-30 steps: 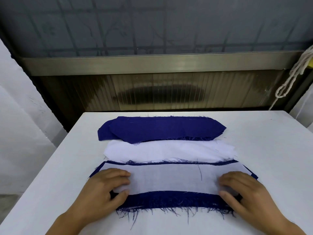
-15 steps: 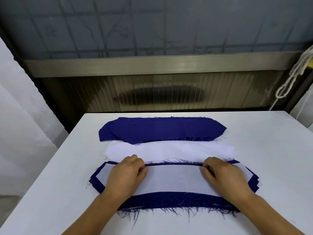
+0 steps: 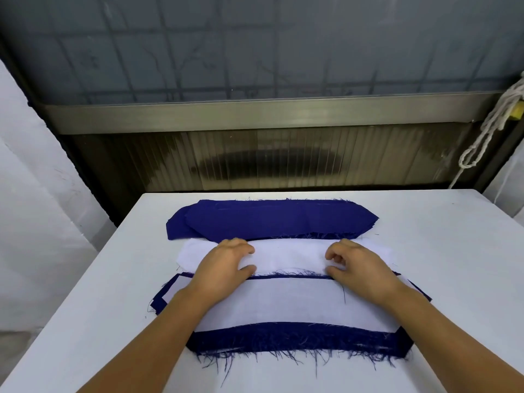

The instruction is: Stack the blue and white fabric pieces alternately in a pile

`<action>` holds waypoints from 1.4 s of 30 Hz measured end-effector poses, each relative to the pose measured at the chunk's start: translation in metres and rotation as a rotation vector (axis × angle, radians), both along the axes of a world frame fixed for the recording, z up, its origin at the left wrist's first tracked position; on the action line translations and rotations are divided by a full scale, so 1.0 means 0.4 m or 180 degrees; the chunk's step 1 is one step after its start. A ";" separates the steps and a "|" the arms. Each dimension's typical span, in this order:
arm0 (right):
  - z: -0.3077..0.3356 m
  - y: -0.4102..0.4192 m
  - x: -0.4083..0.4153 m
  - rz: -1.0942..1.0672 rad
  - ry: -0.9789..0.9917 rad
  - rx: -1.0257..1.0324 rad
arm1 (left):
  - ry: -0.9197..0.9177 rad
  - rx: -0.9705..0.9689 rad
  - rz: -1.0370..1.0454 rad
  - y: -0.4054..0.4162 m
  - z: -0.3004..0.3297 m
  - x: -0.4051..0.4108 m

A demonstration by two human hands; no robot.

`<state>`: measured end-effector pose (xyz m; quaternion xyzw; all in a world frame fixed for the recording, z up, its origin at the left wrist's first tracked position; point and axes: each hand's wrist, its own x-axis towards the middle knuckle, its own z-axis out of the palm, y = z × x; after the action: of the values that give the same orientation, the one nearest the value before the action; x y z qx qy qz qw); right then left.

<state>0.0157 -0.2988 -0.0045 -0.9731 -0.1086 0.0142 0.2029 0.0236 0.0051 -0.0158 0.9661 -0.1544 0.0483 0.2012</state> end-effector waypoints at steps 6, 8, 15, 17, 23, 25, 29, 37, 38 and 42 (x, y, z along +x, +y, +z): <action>-0.043 -0.008 0.021 -0.0124 0.0028 0.0377 | 0.0023 -0.0178 -0.0005 0.011 -0.044 0.017; -0.047 -0.005 0.022 -0.0080 -0.0044 0.0325 | -0.0040 -0.0176 0.0016 0.012 -0.046 0.017; -0.054 -0.001 0.002 -0.0062 -0.0588 0.0136 | -0.0251 -0.0021 0.0004 0.005 -0.040 0.004; -0.051 0.003 0.000 -0.0082 -0.0712 0.0051 | -0.0291 -0.0008 -0.0001 0.006 -0.040 0.003; -0.048 0.006 -0.002 -0.0170 -0.0641 0.0004 | -0.0518 -0.0019 -0.0247 0.000 -0.033 -0.005; -0.049 0.007 -0.005 -0.0224 -0.0608 0.0022 | -0.0531 -0.0057 -0.0285 0.000 -0.030 -0.010; -0.048 0.007 -0.009 -0.0287 -0.0718 -0.0094 | -0.0588 -0.0110 -0.0269 -0.002 -0.023 -0.014; -0.043 0.004 -0.027 -0.0087 -0.0650 -0.0086 | -0.0549 -0.0092 0.0139 -0.003 -0.017 -0.026; -0.043 0.005 -0.027 -0.0102 -0.0674 -0.0068 | -0.0537 -0.0109 0.0191 -0.002 -0.019 -0.026; -0.036 0.002 -0.025 -0.0315 -0.0602 0.0117 | -0.0674 -0.0352 0.0459 0.007 -0.010 -0.029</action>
<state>0.0057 -0.2982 -0.0190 -0.9703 -0.0793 -0.0898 0.2100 0.0118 0.0081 -0.0199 0.9516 -0.1021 0.1727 0.2327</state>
